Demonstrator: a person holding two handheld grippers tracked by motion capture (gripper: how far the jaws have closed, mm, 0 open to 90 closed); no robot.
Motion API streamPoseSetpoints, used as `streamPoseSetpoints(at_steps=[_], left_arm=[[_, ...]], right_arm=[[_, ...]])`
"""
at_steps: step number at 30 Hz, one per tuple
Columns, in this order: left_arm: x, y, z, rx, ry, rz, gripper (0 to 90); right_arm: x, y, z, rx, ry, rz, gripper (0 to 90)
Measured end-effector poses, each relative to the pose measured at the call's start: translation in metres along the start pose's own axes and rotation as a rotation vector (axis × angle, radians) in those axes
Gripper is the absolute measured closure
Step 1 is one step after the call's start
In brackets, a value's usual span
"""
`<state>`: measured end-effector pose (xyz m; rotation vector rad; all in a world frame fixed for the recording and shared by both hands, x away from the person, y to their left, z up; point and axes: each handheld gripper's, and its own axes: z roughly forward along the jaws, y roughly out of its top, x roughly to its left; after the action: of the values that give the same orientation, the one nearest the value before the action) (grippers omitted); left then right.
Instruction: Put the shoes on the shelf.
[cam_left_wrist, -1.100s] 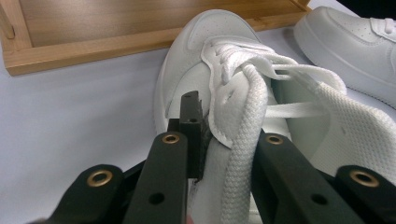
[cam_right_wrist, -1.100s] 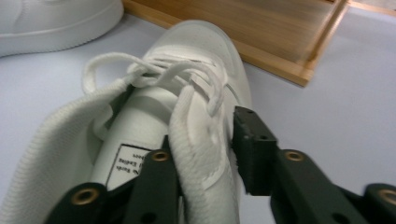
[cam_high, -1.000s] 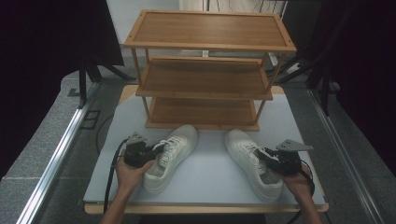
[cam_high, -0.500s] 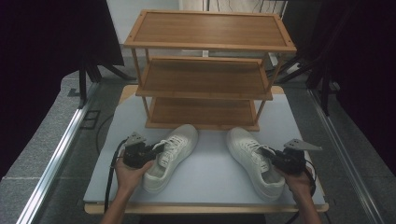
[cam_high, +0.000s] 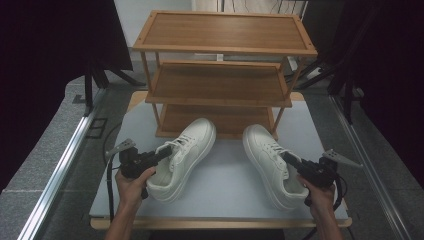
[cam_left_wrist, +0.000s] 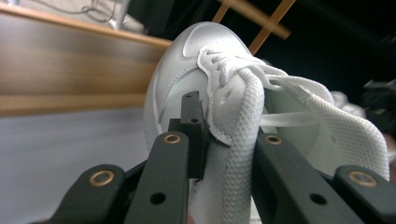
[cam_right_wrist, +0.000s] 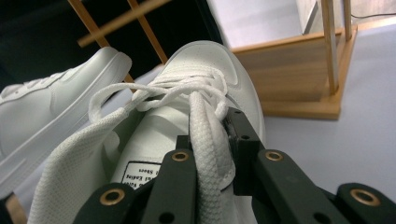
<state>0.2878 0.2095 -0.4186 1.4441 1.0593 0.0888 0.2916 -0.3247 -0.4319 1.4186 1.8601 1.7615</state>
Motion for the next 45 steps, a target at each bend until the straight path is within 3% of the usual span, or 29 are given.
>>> streamPoseSetpoints(at_steps=[5,11,16,32,40,45], left_arm=[[-0.006,0.007,-0.006,-0.047,-0.058,-0.039,80.0],[-0.014,0.014,-0.007,-0.084,-0.101,-0.057,79.9],[-0.02,0.022,-0.005,-0.111,-0.126,-0.063,79.9],[-0.036,0.055,0.003,-0.172,-0.142,-0.049,79.9],[-0.041,0.072,0.015,-0.177,-0.121,-0.032,80.0],[-0.043,0.083,0.022,-0.185,-0.107,-0.028,79.9]], right_arm=[[0.002,0.003,-0.003,-0.069,0.045,0.069,81.9],[0.01,0.009,-0.006,-0.129,0.087,0.128,81.9],[0.017,0.018,-0.01,-0.167,0.108,0.134,81.9],[0.035,0.055,-0.007,-0.236,0.128,0.17,82.0],[0.043,0.08,0.002,-0.265,0.121,0.165,82.0],[0.045,0.093,0.01,-0.28,0.115,0.186,82.1]])
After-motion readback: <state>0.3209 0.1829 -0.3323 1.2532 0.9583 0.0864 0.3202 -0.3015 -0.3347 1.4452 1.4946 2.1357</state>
